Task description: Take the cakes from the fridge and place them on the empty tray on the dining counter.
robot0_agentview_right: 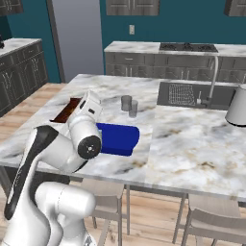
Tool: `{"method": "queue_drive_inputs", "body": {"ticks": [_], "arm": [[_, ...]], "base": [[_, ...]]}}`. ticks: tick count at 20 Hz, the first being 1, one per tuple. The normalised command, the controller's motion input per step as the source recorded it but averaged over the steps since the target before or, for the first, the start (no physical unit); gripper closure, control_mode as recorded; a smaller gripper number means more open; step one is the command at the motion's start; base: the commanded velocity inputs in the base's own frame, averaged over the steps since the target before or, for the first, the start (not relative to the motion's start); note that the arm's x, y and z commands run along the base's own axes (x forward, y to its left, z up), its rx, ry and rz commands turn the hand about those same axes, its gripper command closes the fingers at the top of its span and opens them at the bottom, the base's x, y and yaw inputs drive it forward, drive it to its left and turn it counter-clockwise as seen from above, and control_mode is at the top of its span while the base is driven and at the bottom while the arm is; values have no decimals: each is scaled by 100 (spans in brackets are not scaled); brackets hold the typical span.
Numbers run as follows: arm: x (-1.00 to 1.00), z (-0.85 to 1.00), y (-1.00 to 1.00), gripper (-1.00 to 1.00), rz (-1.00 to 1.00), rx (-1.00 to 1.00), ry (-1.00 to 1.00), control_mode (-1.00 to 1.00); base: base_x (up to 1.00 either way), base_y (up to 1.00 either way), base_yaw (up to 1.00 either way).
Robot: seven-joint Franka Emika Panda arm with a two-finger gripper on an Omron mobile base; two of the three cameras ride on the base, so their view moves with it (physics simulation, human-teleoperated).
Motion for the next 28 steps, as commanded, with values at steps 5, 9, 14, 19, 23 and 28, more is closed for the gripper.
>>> {"method": "queue_drive_inputs", "body": {"ticks": [5,9,14,19,23,28], "arm": [[-72,79,-28,-100,-19,11,8,-100],[-67,55,-18,-100,-30,27,27,-100],[-39,9,8,-100,-14,22,53,-100],[-21,-45,13,-100,6,12,30,-100],[-58,-98,0,-100,9,5,-5,-100],[-65,-65,3,-100,-6,3,-12,-100]], "base": [[0,0,0],[0,0,0],[0,0,0],[0,0,0],[0,0,0],[0,0,0]]}}
